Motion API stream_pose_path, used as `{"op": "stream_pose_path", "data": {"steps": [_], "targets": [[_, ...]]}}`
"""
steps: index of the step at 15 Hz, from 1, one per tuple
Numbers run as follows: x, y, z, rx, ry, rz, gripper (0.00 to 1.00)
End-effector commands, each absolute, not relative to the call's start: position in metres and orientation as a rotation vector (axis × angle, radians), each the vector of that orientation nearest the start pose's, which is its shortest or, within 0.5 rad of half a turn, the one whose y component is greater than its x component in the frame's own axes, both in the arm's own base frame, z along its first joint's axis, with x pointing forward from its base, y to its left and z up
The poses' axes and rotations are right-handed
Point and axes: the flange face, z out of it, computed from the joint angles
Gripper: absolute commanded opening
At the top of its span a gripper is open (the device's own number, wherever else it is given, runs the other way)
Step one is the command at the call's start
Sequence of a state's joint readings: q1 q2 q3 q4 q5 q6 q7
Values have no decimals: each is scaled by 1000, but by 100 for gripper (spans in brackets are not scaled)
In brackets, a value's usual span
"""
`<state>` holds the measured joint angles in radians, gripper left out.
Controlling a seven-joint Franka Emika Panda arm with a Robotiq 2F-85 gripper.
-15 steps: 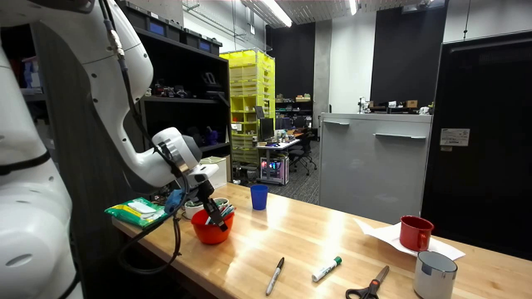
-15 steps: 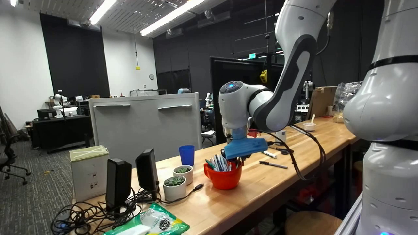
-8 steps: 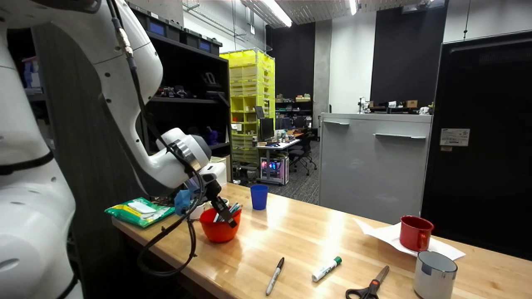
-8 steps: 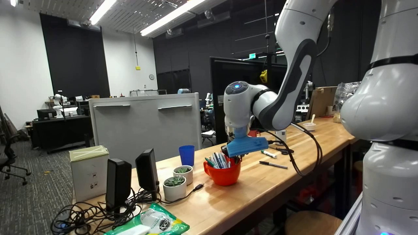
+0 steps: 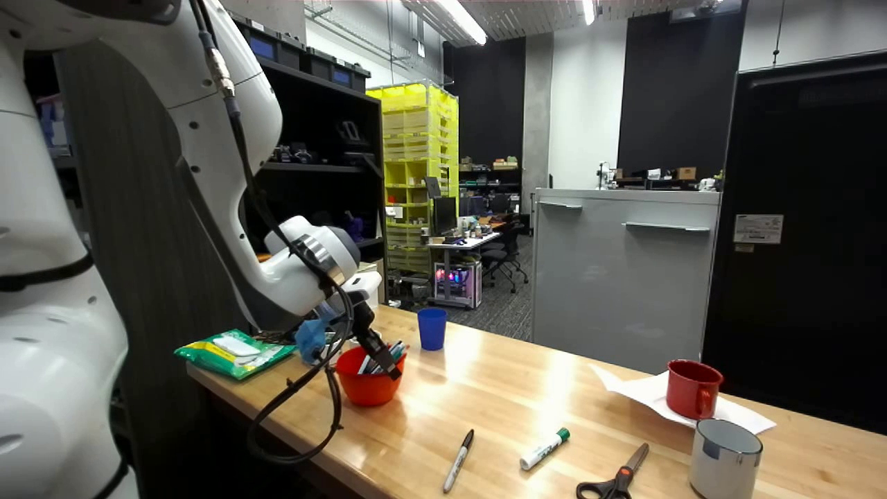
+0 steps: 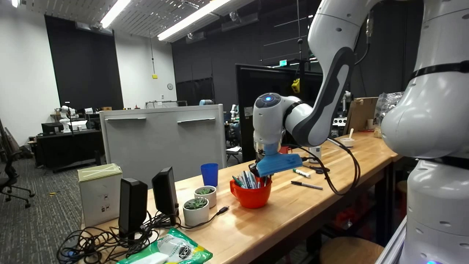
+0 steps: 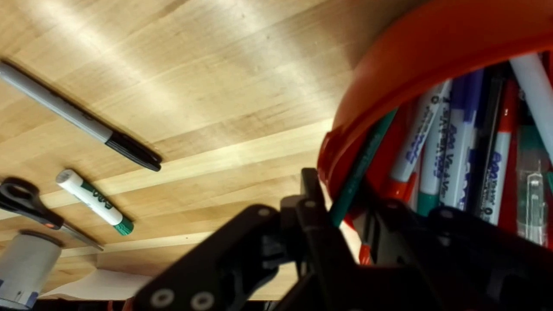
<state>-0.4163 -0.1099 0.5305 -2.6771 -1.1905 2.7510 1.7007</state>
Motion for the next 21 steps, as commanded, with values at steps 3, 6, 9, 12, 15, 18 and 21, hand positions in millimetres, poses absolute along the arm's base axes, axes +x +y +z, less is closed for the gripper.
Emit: {"op": "stream_pose_path", "data": {"steps": [3,6,9,12,15,18,21], "targets": [[404,80,265,-3180,768,-879,5],[404,79,265,-3182,769,-874,47],[404,79,265,-3188,753,-877,12],[404,79,267,-3190,740,-900,1],[406,78,271,-3193,720,-921,5],[408,78,272,-3197,713,-922,45],[408,78,273,-3198,710,-930,56]]}}
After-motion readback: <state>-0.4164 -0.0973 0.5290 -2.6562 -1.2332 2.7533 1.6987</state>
